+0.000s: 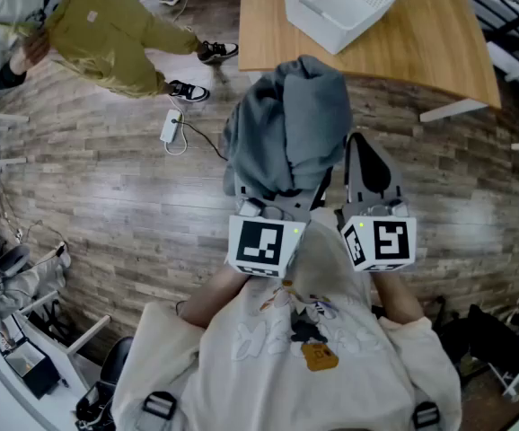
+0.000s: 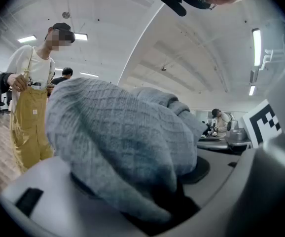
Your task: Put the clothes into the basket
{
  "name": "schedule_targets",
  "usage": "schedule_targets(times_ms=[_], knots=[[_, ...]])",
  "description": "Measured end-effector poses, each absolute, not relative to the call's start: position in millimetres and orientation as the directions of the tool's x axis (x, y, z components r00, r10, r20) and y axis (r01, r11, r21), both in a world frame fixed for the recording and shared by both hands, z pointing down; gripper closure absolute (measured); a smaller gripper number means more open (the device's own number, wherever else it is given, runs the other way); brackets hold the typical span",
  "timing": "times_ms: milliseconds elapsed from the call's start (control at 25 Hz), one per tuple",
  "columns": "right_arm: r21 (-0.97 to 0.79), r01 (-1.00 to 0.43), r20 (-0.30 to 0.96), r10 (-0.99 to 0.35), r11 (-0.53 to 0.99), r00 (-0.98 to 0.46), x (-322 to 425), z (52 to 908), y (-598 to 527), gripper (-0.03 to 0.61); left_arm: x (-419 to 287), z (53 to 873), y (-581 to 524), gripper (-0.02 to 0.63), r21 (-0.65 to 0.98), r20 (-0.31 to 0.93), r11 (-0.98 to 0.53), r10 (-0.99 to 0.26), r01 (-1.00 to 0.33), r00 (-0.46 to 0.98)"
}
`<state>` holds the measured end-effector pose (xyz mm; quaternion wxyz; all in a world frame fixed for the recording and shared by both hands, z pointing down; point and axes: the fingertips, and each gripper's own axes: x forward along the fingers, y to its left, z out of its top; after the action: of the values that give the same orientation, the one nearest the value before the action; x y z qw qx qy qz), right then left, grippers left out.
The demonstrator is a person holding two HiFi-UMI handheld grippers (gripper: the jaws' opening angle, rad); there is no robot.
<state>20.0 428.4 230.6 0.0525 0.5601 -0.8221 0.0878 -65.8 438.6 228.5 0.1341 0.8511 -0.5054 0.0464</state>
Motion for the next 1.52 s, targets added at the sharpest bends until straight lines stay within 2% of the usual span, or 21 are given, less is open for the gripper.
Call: schedule_targets(times_ms=[440, 800, 1120, 1520], knots=[[-0.089, -0.916, 0.203, -0.893, 0.391, -0.401, 4.7, 236.9, 431.5, 0.555, -77.7, 228.9, 439.1, 0.272, 0.168, 0.201, -0.454, -0.853, -0.875, 0.481], [-0.095, -0.912, 0.185, -0.893, 0.4, -0.411, -34.4, 233.0, 419.6, 0.552, -136.4, 235.5, 436.3, 0.272, 0.209, 0.191, -0.391, -0.882, -0.896, 0.43], [-0.09, -0.92, 0.213, -0.895, 0.382, -0.392, -49.5, 244.6, 412.4, 0.554, -157.0, 240.5, 426.5, 0.272, 0.223, 0.205, -0.397, -0.874, -0.891, 0.441], [-0.124, -0.925, 0.214, -0.901, 0.358, -0.378, -13.0, 249.1, 355.7, 0.554, -128.5, 248.8, 367.1, 0.272, 0.209, 0.239, -0.399, -0.864, -0.893, 0.442]])
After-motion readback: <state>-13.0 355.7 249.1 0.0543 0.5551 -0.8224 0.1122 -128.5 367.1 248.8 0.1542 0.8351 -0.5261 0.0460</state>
